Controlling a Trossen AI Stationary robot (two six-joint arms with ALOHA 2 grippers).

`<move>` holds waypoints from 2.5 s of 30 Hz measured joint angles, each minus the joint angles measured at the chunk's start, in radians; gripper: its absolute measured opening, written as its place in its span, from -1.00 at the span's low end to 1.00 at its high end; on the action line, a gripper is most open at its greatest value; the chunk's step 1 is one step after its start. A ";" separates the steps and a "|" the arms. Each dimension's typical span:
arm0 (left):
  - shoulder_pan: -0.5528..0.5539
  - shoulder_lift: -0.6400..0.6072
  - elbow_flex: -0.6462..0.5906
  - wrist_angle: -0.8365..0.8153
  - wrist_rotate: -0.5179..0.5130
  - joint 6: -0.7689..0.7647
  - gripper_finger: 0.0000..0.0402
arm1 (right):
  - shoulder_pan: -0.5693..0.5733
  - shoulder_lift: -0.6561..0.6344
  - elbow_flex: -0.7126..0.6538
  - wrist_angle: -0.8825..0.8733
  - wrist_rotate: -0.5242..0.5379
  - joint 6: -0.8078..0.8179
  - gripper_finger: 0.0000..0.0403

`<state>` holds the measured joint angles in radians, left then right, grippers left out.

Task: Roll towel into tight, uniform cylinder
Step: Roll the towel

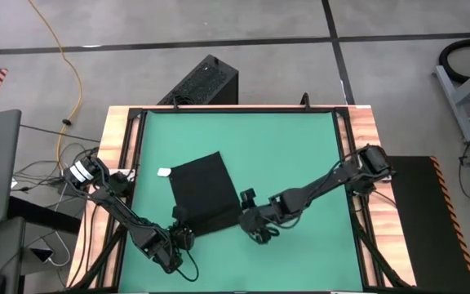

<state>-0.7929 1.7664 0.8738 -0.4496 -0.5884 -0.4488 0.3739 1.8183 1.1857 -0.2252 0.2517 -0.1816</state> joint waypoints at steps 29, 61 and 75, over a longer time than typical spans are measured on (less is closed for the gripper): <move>0.001 0.000 -0.001 -0.003 0.002 0.010 -1.00 | -0.063 0.133 -0.071 0.196 -0.044 -0.135 0.29; 0.003 -0.176 -0.001 0.102 -0.123 0.175 -1.00 | 0.025 0.144 -0.032 0.088 0.015 0.269 -0.93; 0.047 -0.129 -0.187 0.490 -0.024 0.291 -1.00 | 0.033 0.145 0.162 -0.117 -0.094 0.298 -0.93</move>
<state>-0.7460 1.6379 0.6871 0.0407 -0.6129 -0.1582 0.4066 1.9634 1.3481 -0.3422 0.1573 0.1165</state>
